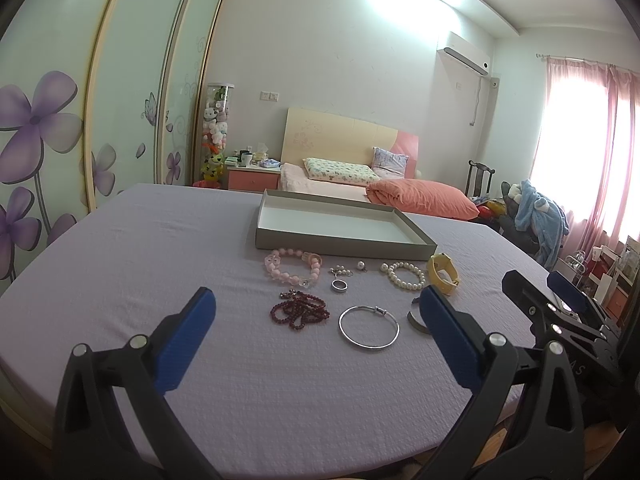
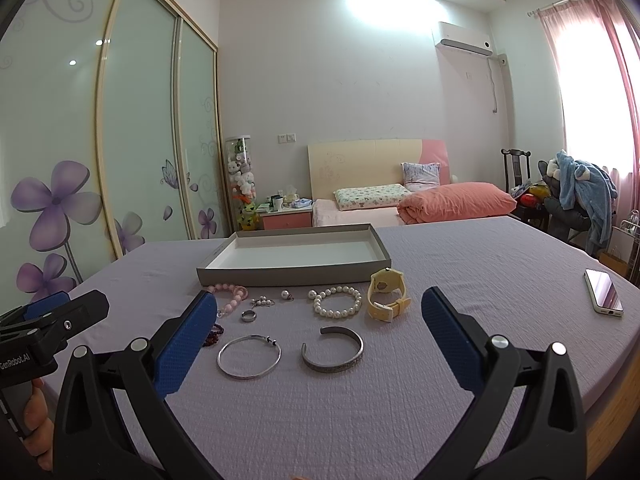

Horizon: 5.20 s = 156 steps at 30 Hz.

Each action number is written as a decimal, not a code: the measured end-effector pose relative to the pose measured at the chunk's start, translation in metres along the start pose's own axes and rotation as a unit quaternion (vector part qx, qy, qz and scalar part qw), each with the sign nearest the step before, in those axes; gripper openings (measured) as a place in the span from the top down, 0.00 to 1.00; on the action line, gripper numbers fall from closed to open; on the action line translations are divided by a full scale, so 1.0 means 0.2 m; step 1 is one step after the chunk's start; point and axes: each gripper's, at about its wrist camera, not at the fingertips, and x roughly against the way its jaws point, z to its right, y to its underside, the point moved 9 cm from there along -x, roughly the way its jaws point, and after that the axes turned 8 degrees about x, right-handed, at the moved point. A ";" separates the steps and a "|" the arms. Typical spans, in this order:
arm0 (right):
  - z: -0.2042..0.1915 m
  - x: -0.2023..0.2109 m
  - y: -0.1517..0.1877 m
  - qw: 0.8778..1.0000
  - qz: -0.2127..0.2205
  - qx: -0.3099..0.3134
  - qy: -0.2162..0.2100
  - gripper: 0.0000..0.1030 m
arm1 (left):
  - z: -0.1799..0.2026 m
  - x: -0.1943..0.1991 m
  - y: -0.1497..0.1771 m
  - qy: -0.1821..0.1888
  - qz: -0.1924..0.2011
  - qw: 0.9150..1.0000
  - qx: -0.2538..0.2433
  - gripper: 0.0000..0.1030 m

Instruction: Organize jewelry

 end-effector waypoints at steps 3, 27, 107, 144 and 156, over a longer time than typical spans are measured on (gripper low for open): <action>0.00 0.00 0.00 1.000 0.000 0.000 0.000 0.02 | 0.00 0.00 0.00 0.000 0.000 1.000 0.000 0.04; -0.02 -0.01 0.00 1.000 -0.002 -0.001 0.000 0.02 | 0.00 0.01 0.01 -0.005 0.000 1.000 0.000 0.04; 0.00 -0.64 0.39 0.956 -0.275 0.047 -0.092 0.35 | -0.09 -0.79 0.19 -0.033 -0.216 0.973 -0.072 0.33; 0.00 -0.63 0.02 0.975 -0.189 0.026 -0.115 0.35 | -0.07 -0.64 -0.20 0.015 -0.149 0.988 -0.038 0.91; 0.06 -0.92 -0.34 0.981 -0.162 0.016 -0.101 0.35 | 0.06 -0.82 -0.63 0.048 -0.097 0.994 -0.023 0.91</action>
